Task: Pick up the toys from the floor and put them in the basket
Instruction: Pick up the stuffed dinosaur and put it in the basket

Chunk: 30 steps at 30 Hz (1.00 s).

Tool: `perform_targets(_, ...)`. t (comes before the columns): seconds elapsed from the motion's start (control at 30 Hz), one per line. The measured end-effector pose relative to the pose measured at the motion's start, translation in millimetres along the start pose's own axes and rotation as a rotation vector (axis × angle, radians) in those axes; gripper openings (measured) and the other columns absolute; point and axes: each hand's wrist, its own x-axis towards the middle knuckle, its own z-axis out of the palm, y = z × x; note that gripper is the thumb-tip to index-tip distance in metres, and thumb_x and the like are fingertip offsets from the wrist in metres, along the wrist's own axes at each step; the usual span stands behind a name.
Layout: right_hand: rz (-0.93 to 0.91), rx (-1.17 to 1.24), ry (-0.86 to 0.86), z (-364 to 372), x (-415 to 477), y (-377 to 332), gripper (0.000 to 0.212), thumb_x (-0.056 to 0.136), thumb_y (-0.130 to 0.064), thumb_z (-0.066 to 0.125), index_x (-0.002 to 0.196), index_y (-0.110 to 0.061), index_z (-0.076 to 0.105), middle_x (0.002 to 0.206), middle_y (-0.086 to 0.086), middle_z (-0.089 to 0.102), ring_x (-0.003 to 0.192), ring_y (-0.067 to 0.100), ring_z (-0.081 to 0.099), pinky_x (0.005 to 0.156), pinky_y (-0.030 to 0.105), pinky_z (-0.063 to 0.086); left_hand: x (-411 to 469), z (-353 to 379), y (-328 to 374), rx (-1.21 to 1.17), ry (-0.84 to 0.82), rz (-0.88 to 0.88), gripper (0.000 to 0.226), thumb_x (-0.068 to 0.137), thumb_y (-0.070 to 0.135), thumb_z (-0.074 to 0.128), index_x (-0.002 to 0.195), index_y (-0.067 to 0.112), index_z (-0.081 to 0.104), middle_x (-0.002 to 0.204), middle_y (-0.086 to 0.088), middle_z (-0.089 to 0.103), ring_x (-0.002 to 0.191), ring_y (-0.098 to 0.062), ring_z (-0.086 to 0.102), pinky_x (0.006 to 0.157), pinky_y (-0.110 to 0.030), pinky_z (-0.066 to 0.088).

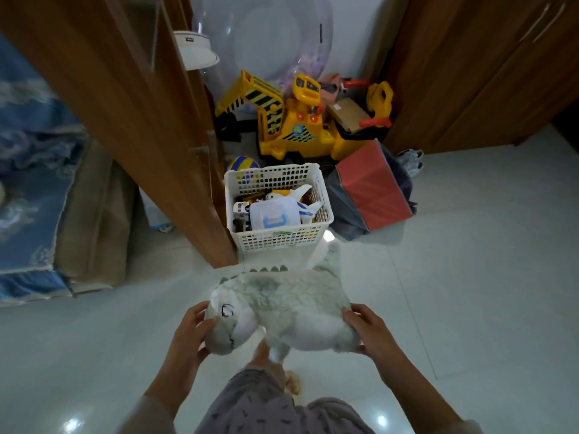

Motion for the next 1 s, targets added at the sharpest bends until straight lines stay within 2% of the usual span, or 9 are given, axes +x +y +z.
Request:
perform_targets(0.1,0.049,0.032,0.008,-7,28,-18,0.009,0.092,-0.028,0.054,0.092,-0.021,0.061,0.098,0.000,0.063,0.088,0.016,0.062,0.056,0.025,0.057,31,19,22,0.033,-0.033,0.005,0.021,0.090,0.011,0.054,0.099,0.028,0.061,0.115,-0.009,0.063,0.098,-0.025,0.060,0.068,-0.033,0.051)
perform_targets(0.17,0.088,0.055,0.022,-12,48,-32,0.013,0.092,-0.028,0.054,0.092,-0.019,0.062,0.102,0.005,0.064,0.091,0.020,0.062,0.061,0.031,0.058,54,31,41,0.068,-0.051,0.003,0.019,0.089,0.014,0.056,0.097,0.030,0.061,0.115,-0.008,0.063,0.100,-0.026,0.061,0.068,-0.032,0.052)
perform_targets(0.4,0.125,0.041,0.079,-17,128,-96,0.017,0.093,-0.022,0.053,0.105,-0.011,0.060,0.112,0.011,0.059,0.102,0.030,0.058,0.067,0.035,0.055,133,68,105,0.202,0.003,0.011,0.022,0.089,0.008,0.057,0.108,0.018,0.058,0.122,-0.015,0.061,0.101,-0.028,0.058,0.079,-0.034,0.046)
perform_targets(0.57,0.116,-0.023,0.071,-19,188,-137,0.019,0.093,-0.019,0.053,0.108,-0.010,0.059,0.106,0.012,0.062,0.097,0.029,0.060,0.081,0.045,0.054,191,89,136,0.230,0.002,-0.065,0.028,0.088,0.009,0.058,0.115,0.016,0.057,0.125,-0.011,0.060,0.103,-0.023,0.056,0.070,-0.028,0.044)
perform_targets(0.67,0.136,-0.037,0.040,-18,227,-150,0.008,0.093,-0.017,0.053,0.097,-0.013,0.060,0.093,0.008,0.061,0.086,0.024,0.061,0.081,0.046,0.053,227,100,139,0.177,0.006,-0.144,0.035,0.089,0.008,0.056,0.123,0.012,0.055,0.129,-0.014,0.057,0.105,-0.024,0.055,0.069,-0.028,0.047)
perform_targets(0.83,0.232,-0.051,-0.006,0,316,-151,0.009,0.093,-0.016,0.052,0.089,-0.014,0.059,0.099,0.010,0.056,0.097,0.025,0.055,0.072,0.036,0.054,303,115,126,0.129,0.095,-0.236,0.041,0.089,0.000,0.053,0.130,0.006,0.050,0.133,-0.020,0.055,0.100,-0.021,0.053,0.064,-0.026,0.045)
perform_targets(0.9,0.272,-0.029,-0.013,11,360,-146,0.009,0.093,-0.016,0.052,0.093,-0.011,0.059,0.107,0.012,0.056,0.103,0.027,0.054,0.082,0.044,0.054,344,120,116,0.134,0.138,-0.253,0.042,0.089,-0.001,0.052,0.131,0.004,0.050,0.133,-0.022,0.055,0.102,-0.023,0.053,0.067,-0.030,0.046)
perform_targets(0.93,0.285,-0.026,-0.022,18,384,-144,0.011,0.093,-0.015,0.051,0.100,-0.008,0.058,0.111,0.014,0.056,0.104,0.028,0.054,0.089,0.048,0.052,366,122,111,0.145,0.160,-0.263,0.042,0.089,-0.002,0.051,0.131,0.005,0.049,0.134,-0.022,0.054,0.104,-0.025,0.053,0.074,-0.033,0.048)
perform_targets(1.0,0.302,-0.012,-0.049,33,432,-141,0.017,0.094,-0.012,0.050,0.109,-0.006,0.054,0.111,0.013,0.056,0.095,0.026,0.057,0.094,0.051,0.049,409,125,101,0.173,0.197,-0.285,0.042,0.090,-0.003,0.047,0.131,0.004,0.047,0.136,-0.023,0.052,0.109,-0.026,0.052,0.088,-0.036,0.044)
